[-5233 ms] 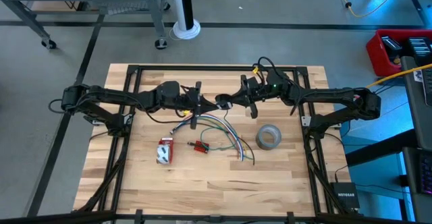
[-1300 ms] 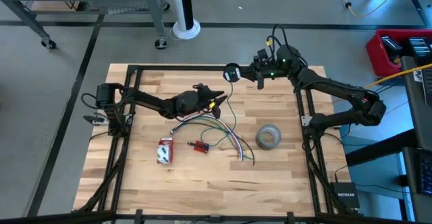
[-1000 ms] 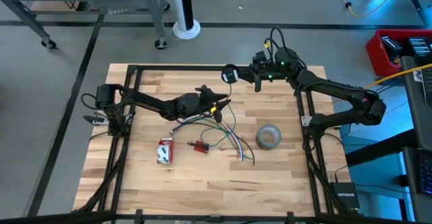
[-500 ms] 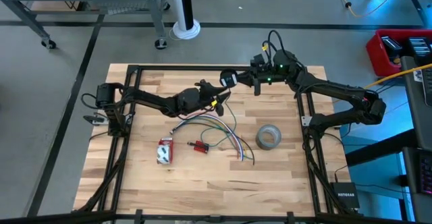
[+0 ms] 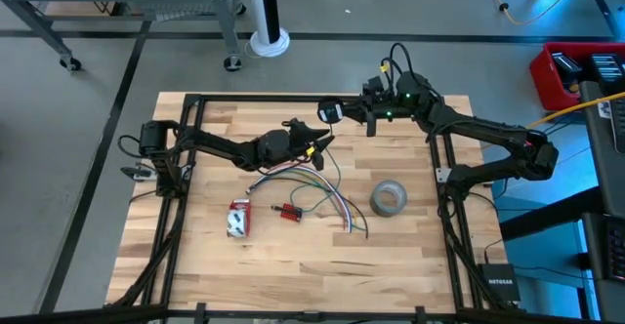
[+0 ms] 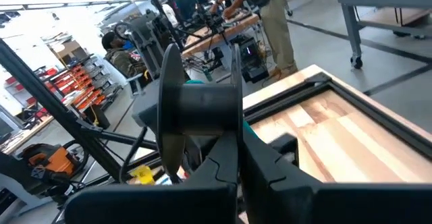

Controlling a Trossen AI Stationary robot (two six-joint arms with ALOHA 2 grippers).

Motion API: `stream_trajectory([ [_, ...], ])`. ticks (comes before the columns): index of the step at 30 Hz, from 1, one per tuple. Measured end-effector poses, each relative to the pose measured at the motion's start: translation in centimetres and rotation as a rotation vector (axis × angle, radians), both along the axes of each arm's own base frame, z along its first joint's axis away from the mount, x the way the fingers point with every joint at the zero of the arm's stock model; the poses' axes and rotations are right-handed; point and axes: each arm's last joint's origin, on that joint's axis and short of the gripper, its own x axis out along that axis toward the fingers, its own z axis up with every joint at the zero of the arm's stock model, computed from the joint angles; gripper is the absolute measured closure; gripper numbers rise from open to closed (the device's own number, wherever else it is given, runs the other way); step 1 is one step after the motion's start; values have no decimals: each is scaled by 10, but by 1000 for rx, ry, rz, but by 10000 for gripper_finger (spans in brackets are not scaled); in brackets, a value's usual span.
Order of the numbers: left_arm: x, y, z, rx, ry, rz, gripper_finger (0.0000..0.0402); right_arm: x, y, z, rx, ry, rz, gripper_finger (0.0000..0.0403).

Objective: Coil cords
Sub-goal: Coil the green wire onto the black spool

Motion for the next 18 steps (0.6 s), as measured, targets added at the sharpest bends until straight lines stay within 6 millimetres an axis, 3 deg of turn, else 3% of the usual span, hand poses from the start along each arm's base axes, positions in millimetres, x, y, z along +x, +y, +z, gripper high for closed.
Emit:
stream_trajectory([
  [13, 0, 0, 0, -10, -1, 4, 278, 0, 0, 3, -11, -24, -2, 401],
  [18, 0, -1, 0, -26, -9, 4, 322, 0, -1, 3, -13, -23, -45, 401],
])
